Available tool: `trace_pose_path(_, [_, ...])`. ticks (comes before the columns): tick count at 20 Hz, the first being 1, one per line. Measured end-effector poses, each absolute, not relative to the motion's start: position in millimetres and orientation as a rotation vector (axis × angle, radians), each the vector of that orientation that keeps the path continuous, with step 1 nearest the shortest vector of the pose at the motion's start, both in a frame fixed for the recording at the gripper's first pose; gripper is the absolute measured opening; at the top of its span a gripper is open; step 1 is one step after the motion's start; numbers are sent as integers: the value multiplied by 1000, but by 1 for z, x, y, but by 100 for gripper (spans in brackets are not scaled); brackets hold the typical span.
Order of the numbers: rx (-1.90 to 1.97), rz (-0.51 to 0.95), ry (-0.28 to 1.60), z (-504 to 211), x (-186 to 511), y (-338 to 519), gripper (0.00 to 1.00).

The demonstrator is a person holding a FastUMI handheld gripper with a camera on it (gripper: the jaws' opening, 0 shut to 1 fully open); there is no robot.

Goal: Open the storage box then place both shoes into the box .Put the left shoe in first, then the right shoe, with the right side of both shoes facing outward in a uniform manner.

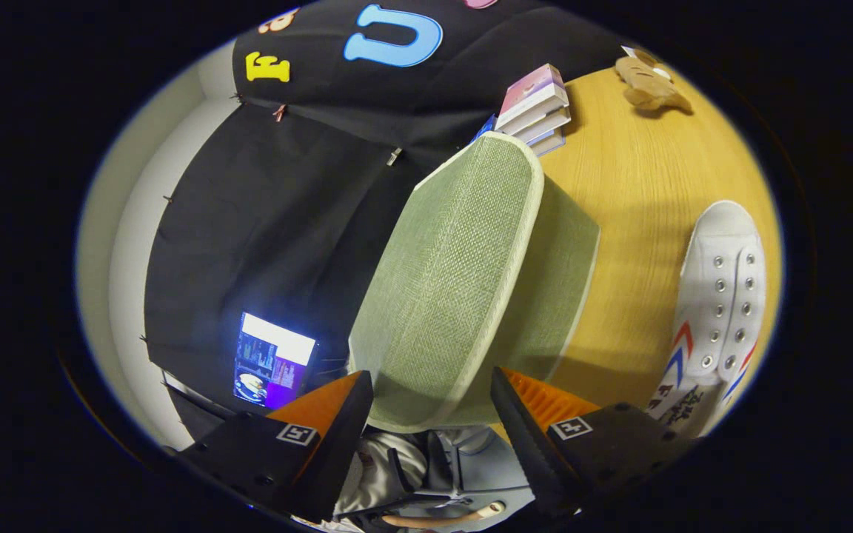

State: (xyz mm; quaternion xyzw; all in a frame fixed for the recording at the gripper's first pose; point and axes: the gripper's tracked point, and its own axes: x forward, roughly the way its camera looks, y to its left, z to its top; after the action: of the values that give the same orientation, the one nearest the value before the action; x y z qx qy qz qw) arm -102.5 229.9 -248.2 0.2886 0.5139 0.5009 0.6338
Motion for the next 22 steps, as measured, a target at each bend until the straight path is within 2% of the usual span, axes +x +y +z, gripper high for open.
trace_pose_path(6, [882,1114,1263,-235,-93,241,96])
trace_pose_path(13, [1049,1056,1280,-192,-74,228,94])
trace_pose_path(15, [1067,1050,1282,-185,-72,233,72])
trace_pose_path(16, [1055,1066,1292,-182,-77,236,72])
trace_pose_path(17, [1040,1063,1282,-184,-76,238,67])
trace_pose_path(18, [1028,1066,1283,-184,-77,241,51])
trace_pose_path(19, [1003,1062,1300,-185,-81,241,51])
trace_pose_path(22, [890,908,1301,-216,-63,242,11])
